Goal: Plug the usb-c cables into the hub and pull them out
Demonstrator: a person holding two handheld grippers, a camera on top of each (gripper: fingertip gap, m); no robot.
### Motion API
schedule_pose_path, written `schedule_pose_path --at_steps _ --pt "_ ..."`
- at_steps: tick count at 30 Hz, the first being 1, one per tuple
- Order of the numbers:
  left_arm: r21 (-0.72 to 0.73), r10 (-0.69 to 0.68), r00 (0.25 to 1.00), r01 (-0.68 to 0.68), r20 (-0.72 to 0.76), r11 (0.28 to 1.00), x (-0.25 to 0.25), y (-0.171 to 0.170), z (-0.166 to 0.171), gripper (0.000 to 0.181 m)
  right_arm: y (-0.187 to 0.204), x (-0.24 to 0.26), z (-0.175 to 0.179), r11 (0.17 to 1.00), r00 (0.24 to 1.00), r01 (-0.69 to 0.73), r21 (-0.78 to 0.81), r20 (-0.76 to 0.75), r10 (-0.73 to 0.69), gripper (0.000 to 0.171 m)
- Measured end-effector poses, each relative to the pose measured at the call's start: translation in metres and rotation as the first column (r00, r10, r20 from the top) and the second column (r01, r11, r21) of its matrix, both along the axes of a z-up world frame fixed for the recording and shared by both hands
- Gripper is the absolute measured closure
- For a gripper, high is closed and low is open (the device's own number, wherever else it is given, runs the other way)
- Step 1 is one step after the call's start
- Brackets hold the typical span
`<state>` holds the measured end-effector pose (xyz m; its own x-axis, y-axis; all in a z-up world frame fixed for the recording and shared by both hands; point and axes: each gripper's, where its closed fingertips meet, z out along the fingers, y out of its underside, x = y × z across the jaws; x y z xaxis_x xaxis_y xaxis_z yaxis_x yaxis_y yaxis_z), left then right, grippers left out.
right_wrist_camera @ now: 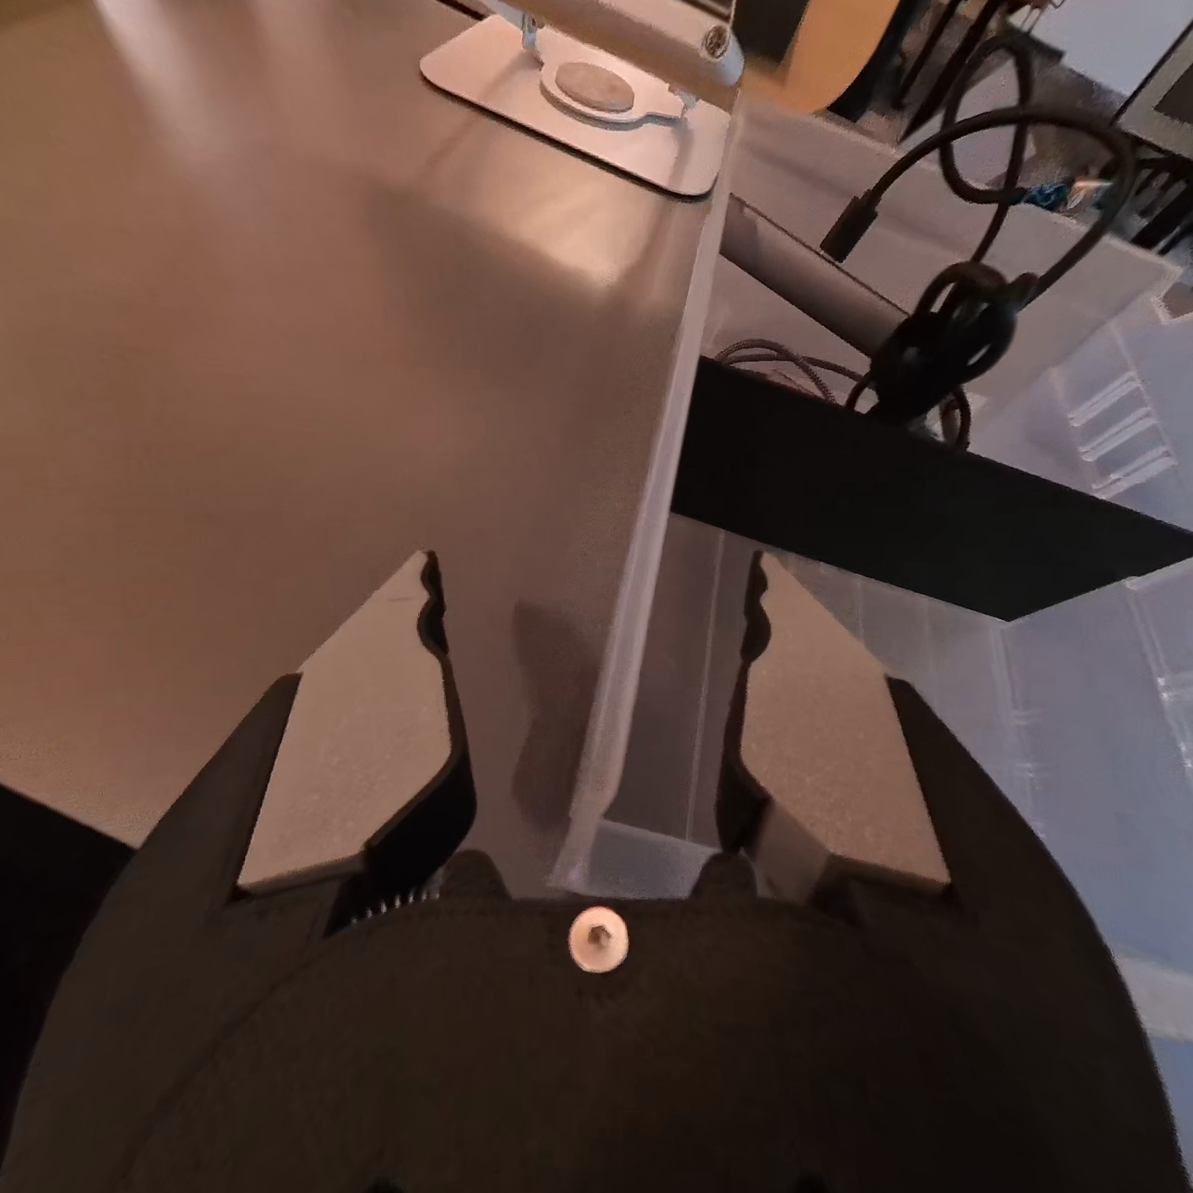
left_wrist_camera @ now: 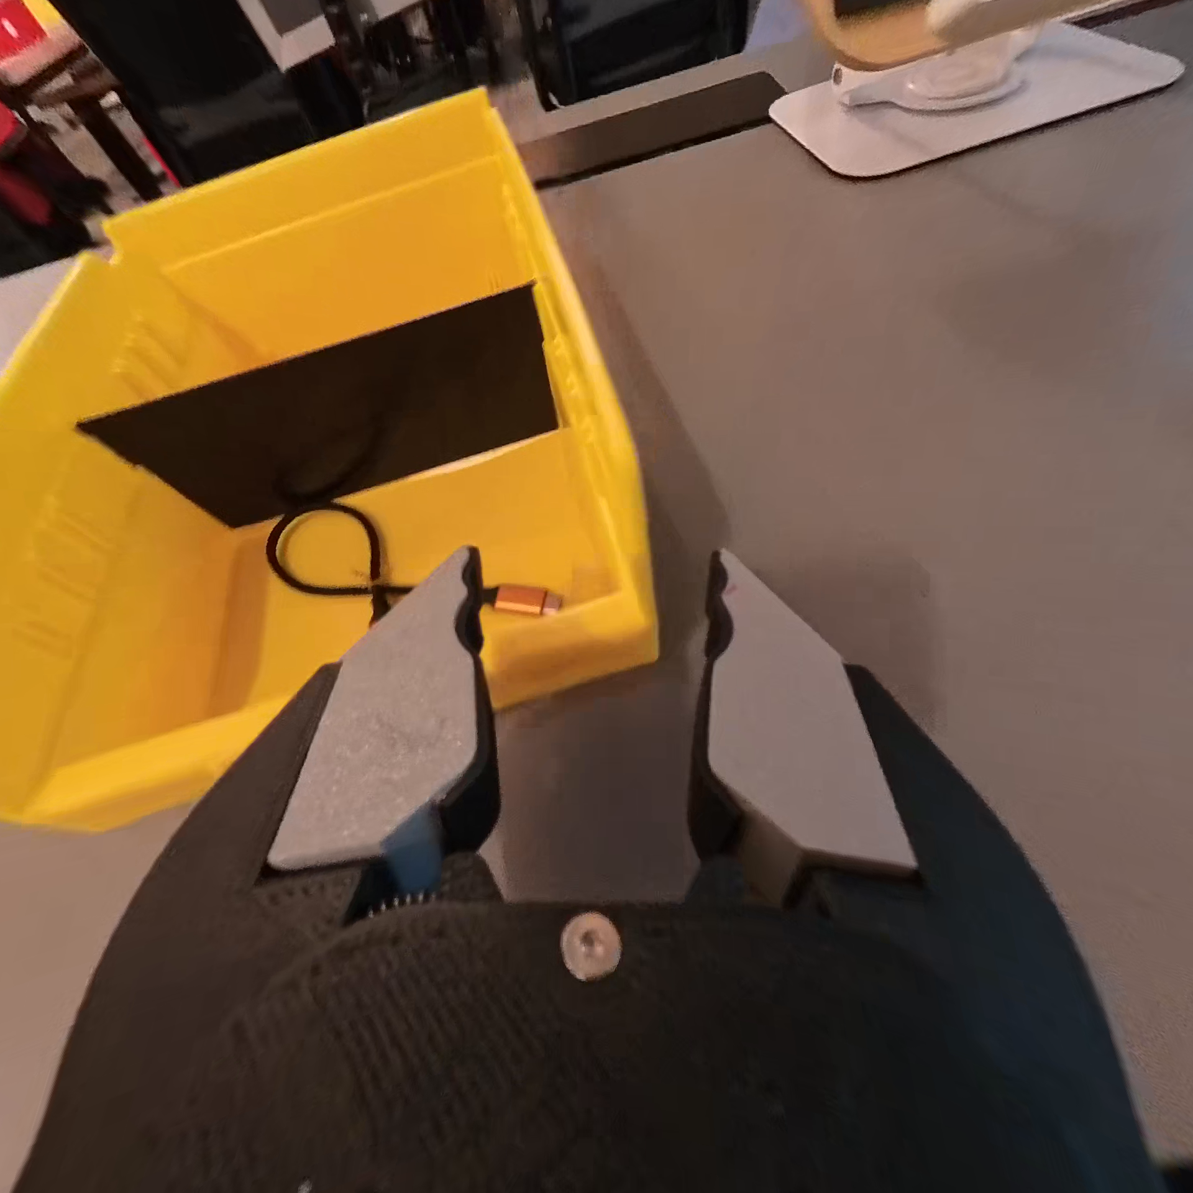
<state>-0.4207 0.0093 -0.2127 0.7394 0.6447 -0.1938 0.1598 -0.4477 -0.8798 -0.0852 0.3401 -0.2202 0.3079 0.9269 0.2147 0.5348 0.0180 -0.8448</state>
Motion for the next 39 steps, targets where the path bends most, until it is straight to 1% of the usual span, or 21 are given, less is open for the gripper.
schedule_pose_path --at_steps 1,3,4,5,6,7,10,11,14,16,20,23,27,30,31,33,35,36,37,39 --pt "-0.010 -0.001 1.000 0.000 -0.024 1.000 -0.003 0.009 0.000 0.116 -0.001 -0.002 -0.003 1.000 1.000 0.003 -0.006 0.005 -0.003 0.089" --pt "-0.018 0.014 0.997 -0.015 -0.074 1.000 -0.013 0.022 0.001 0.146 0.000 -0.003 -0.009 1.000 1.000 0.019 -0.022 0.018 -0.018 0.140" --pt "-0.028 0.037 0.993 -0.040 -0.111 0.999 -0.020 0.023 0.003 0.160 0.005 -0.002 -0.009 0.998 0.998 0.056 -0.005 0.024 -0.056 0.162" --pt "-0.037 0.038 0.991 -0.043 -0.127 0.998 -0.024 0.025 0.005 0.175 0.008 0.000 -0.009 0.997 0.996 0.077 0.020 0.035 -0.078 0.164" --pt "-0.062 0.058 0.989 -0.067 -0.133 0.996 -0.028 0.021 0.004 0.178 0.007 0.001 -0.009 0.996 0.996 0.078 0.036 0.049 -0.080 0.165" --pt "-0.076 0.047 0.987 -0.059 -0.151 0.995 -0.030 0.017 0.005 0.178 0.004 0.000 -0.010 0.996 0.995 0.079 0.040 0.056 -0.081 0.164" --pt "0.030 0.023 0.990 -0.019 -0.137 0.999 -0.028 0.004 0.020 0.179 -0.011 -0.007 -0.010 0.995 0.994 0.099 0.032 0.051 -0.101 0.161" --pt "0.052 0.032 0.987 -0.024 -0.159 0.998 -0.029 -0.004 0.029 0.179 -0.018 -0.011 -0.010 0.994 0.993 0.106 0.035 0.048 -0.107 0.163" --pt "0.143 0.065 0.988 -0.044 -0.139 0.989 -0.032 -0.026 0.058 0.179 -0.048 -0.031 -0.010 0.996 0.995 0.077 0.041 0.053 -0.079 0.157" --pt "0.180 0.081 0.983 -0.051 -0.166 0.982 -0.034 -0.041 0.079 0.179 -0.072 -0.048 -0.010 0.999 0.998 0.041 0.033 0.052 -0.043 0.154" --pt "0.222 0.096 0.965 -0.041 -0.242 0.974 -0.027 -0.061 0.123 0.179 -0.128 -0.092 -0.010 0.999 0.998 -0.048 0.011 0.038 0.047 0.154" --pt "0.271 0.095 0.961 -0.021 -0.262 0.962 -0.020 -0.067 0.147 0.179 -0.184 -0.135 -0.011 0.989 0.989 -0.142 -0.047 0.027 0.144 0.148" --pt "0.330 0.067 0.959 0.029 -0.274 0.943 -0.012 -0.070 0.163 0.179 -0.265 -0.212 -0.010 0.971 0.976 -0.218 -0.096 -0.008 0.218 0.142" --pt "0.345 0.054 0.961 0.045 -0.272 0.938 -0.008 -0.078 0.171 0.178 -0.326 -0.275 -0.006 0.956 0.964 -0.266 -0.122 -0.042 0.263 0.137" --pt "0.345 0.054 0.960 0.047 -0.275 0.937 -0.006 -0.082 0.174 0.178 -0.344 -0.292 0.002 0.950 0.955 -0.292 -0.110 -0.077 0.285 0.133" --pt "0.351 0.062 0.953 0.049 -0.297 0.935 -0.002 -0.092 0.183 0.178 -0.371 -0.314 0.034 0.945 0.935 -0.322 -0.055 -0.177 0.308 0.132" --pt "0.357 0.082 0.940 0.045 -0.331 0.933 0.002 -0.102 0.192 0.178 -0.396 -0.318 0.070 0.916 0.891 -0.400 -0.033 -0.250 0.380 0.131" --pt "0.354 0.090 0.933 0.042 -0.349 0.934 0.005 -0.105 0.196 0.178 -0.404 -0.315 0.086 0.896 0.864 -0.445 -0.012 -0.269 0.426 0.120" --pt "0.349 0.096 0.925 0.041 -0.367 0.936 0.008 -0.106 0.200 0.179 -0.406 -0.309 0.099 0.880 0.842 -0.476 0.011 -0.283 0.459 0.116" --pt "0.329 0.093 0.911 0.049 -0.403 0.943 0.016 -0.104 0.205 0.179 -0.394 -0.295 0.118 0.870 0.827 -0.493 0.022 -0.297 0.477 0.116"
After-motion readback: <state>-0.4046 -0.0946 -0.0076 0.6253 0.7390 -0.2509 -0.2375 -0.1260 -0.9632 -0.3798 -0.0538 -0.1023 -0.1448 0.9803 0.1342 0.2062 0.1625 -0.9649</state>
